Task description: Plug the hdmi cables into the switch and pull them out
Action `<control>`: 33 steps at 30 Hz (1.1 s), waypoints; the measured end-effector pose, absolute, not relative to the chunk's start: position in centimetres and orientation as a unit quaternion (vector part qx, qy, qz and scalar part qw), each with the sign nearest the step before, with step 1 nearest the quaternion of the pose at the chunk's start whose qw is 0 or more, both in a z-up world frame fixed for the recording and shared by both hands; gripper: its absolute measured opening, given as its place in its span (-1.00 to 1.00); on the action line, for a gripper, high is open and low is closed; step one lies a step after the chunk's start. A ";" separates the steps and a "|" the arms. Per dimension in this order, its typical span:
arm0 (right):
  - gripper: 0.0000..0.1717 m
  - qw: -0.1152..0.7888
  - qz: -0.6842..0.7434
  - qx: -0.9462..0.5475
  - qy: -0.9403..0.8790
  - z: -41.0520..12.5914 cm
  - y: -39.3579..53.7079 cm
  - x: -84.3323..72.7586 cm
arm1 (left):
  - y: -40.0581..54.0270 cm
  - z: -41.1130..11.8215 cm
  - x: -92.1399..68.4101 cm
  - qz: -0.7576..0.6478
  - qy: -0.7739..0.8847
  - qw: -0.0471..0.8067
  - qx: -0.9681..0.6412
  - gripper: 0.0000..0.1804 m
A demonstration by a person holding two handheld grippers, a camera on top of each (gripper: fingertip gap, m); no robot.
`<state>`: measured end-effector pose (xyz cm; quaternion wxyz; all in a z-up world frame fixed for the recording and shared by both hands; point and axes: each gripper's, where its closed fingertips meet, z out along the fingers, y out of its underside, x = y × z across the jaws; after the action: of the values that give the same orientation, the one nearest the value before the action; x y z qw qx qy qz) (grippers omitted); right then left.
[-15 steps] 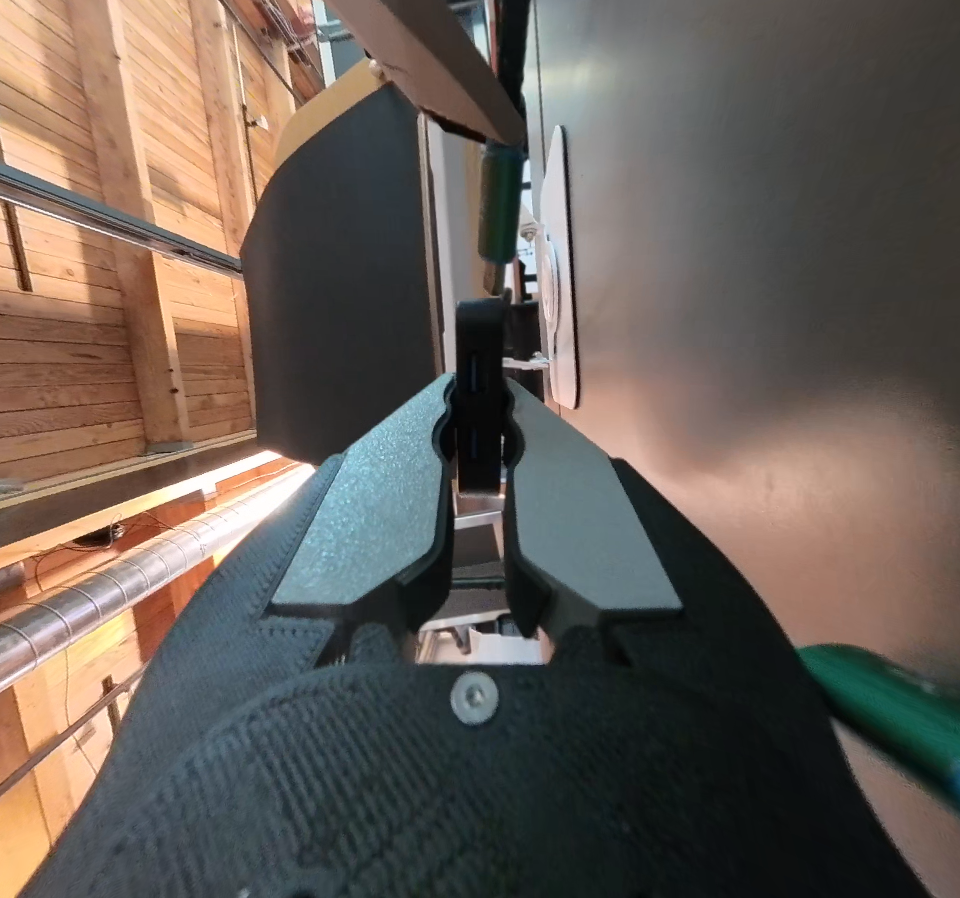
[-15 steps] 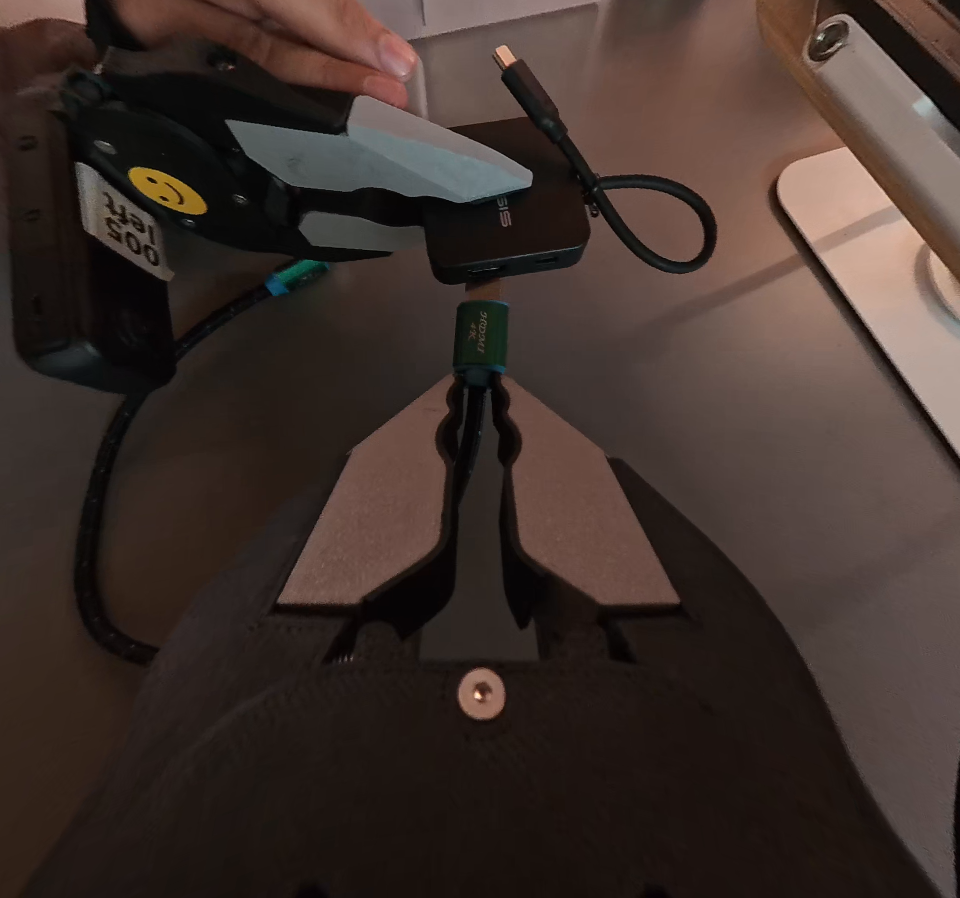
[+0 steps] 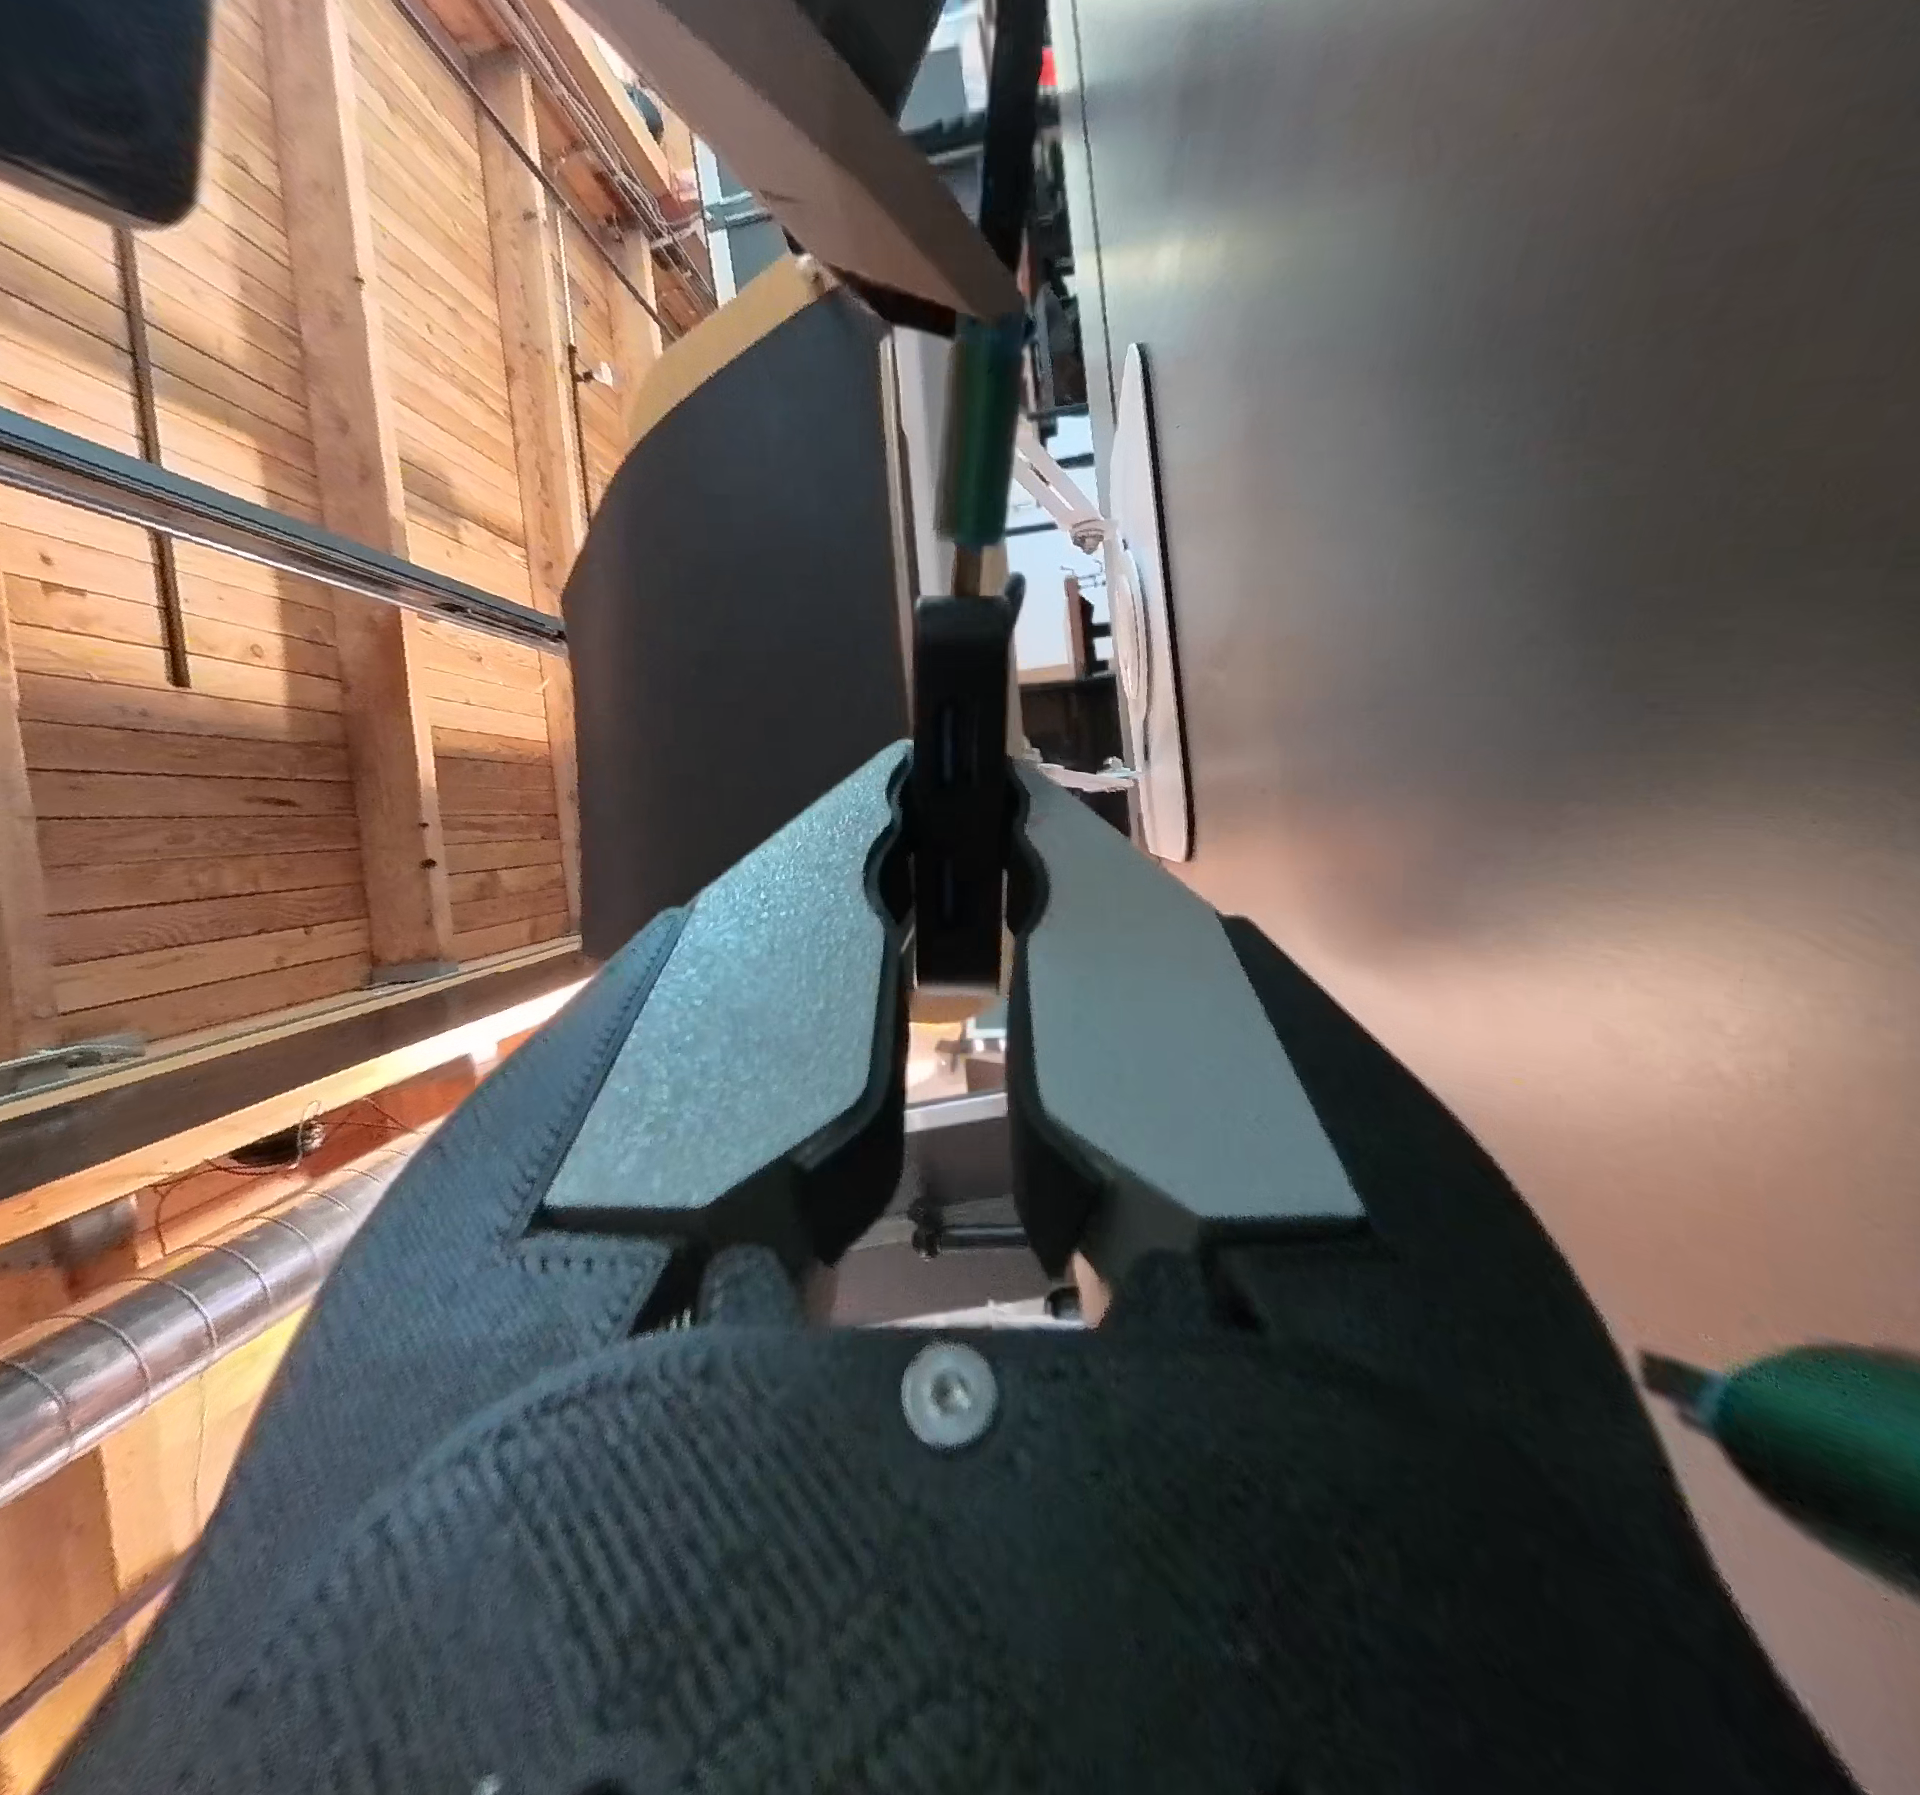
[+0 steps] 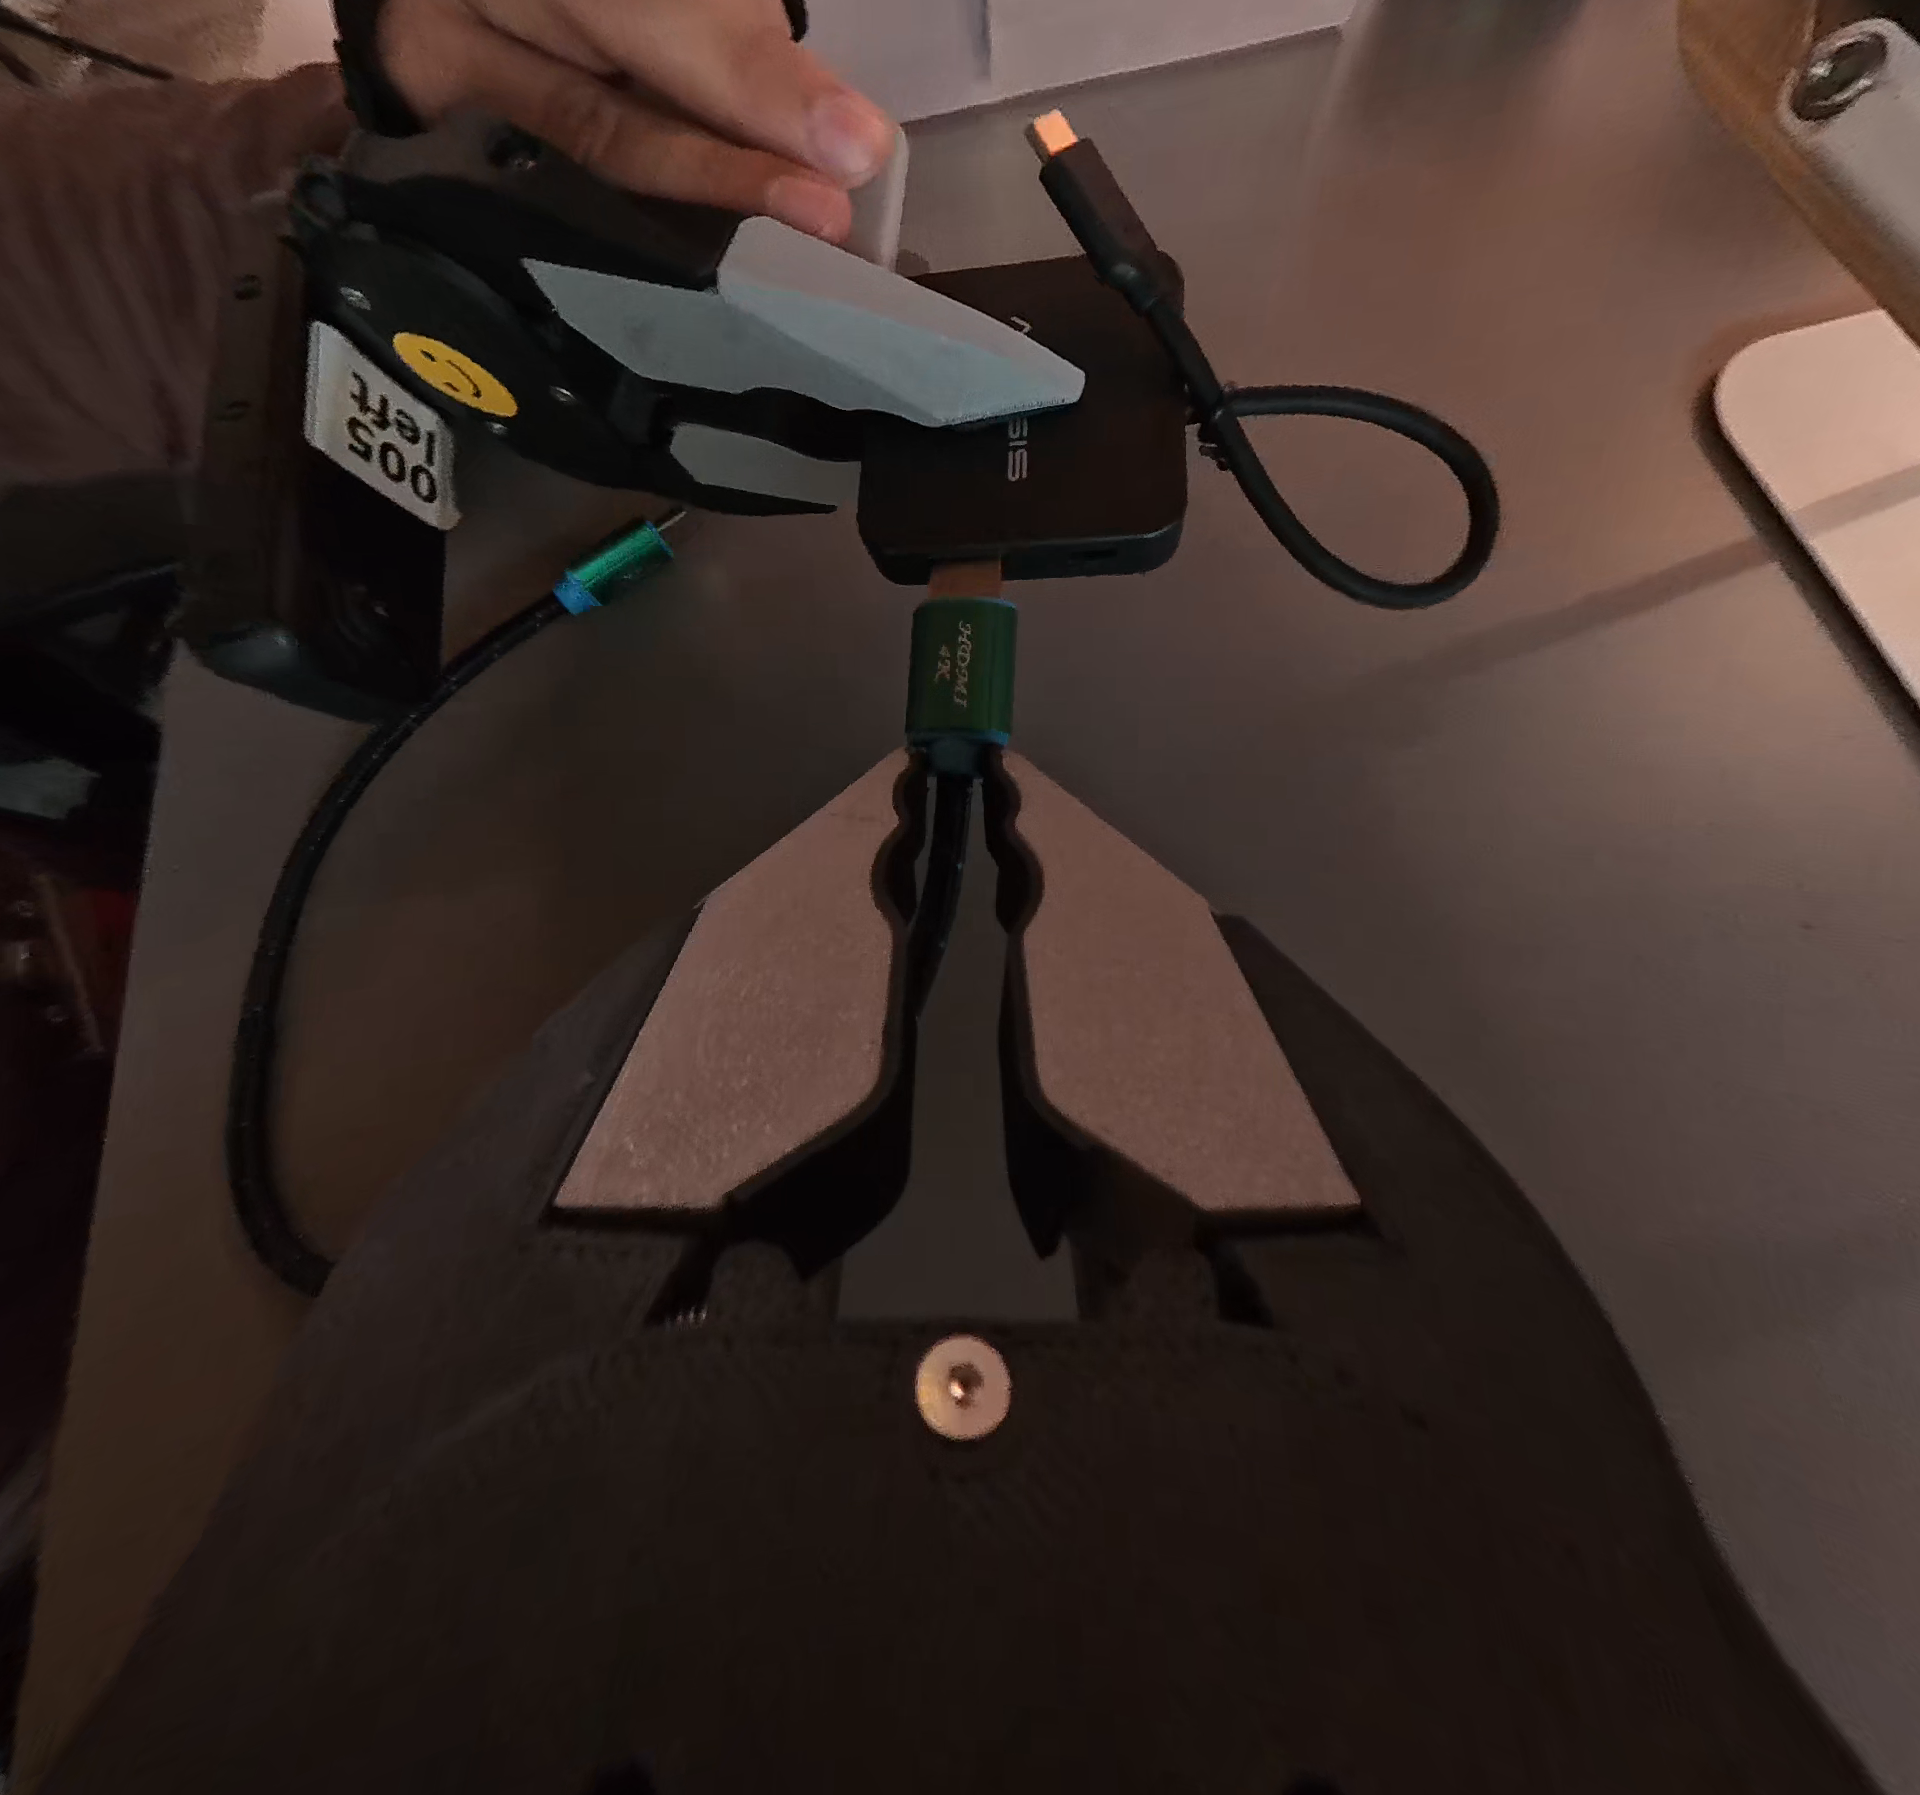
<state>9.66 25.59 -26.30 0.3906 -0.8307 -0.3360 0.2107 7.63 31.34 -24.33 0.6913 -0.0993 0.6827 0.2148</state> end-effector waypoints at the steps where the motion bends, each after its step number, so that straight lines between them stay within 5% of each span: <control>1: -0.91 0.390 0.216 -0.827 -0.343 -26.3 25.4 9.5 | 31.1 -24.3 7.5 0.214 0.683 0.692 -0.093 -0.87; 33: -0.92 0.383 0.279 -0.839 -0.267 -26.7 26.6 8.0 | 32.6 -25.2 6.5 0.291 0.682 0.640 -0.202 -0.89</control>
<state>7.96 26.62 -26.70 0.3831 -0.8392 -0.2671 0.2786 6.48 32.61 -25.23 0.6403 -0.2024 0.6815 0.2908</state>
